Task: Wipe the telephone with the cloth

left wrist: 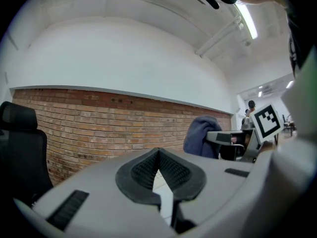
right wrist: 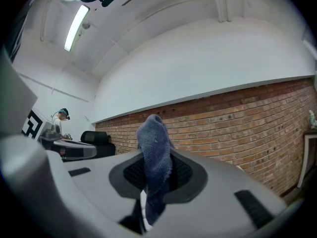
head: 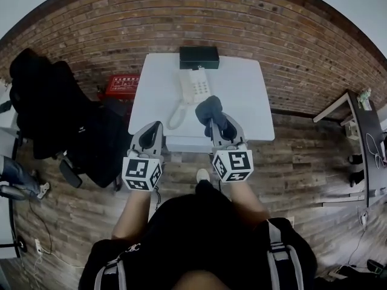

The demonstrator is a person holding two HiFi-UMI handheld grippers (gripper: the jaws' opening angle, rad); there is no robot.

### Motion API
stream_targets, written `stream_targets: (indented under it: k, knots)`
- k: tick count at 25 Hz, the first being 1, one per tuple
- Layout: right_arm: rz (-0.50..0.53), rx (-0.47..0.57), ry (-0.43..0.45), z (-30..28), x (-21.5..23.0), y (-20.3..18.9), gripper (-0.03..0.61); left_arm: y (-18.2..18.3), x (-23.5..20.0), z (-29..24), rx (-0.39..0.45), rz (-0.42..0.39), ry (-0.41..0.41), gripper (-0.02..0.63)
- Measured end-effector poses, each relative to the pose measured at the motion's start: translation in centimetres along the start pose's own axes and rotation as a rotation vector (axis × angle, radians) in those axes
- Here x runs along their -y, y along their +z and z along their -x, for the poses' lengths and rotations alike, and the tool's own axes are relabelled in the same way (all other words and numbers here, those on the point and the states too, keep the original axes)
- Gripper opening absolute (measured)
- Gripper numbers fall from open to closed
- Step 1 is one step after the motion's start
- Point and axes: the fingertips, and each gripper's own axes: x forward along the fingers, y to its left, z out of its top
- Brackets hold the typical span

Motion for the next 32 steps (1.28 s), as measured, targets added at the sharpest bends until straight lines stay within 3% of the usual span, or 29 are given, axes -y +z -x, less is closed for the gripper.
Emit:
stream_targets:
  k: [16,26,32]
  knots:
    - [-0.019,-0.110,0.115,-15.4,11.9,-3.1,0.044,-0.4,-1.9,-18.0,-0.111,0.014,0.062,-0.004]
    - [-0.037,-0.178,0.203,-23.2,13.7,-5.7,0.044,-2.4,-5.9,-20.9,-0.181,0.062,0.166,-0.005]
    - [0.024,-0.194,0.221,-28.0,12.8,-6.5,0.044,-2.6,-9.3,-22.5,-0.168,0.059,0.156,-0.005]
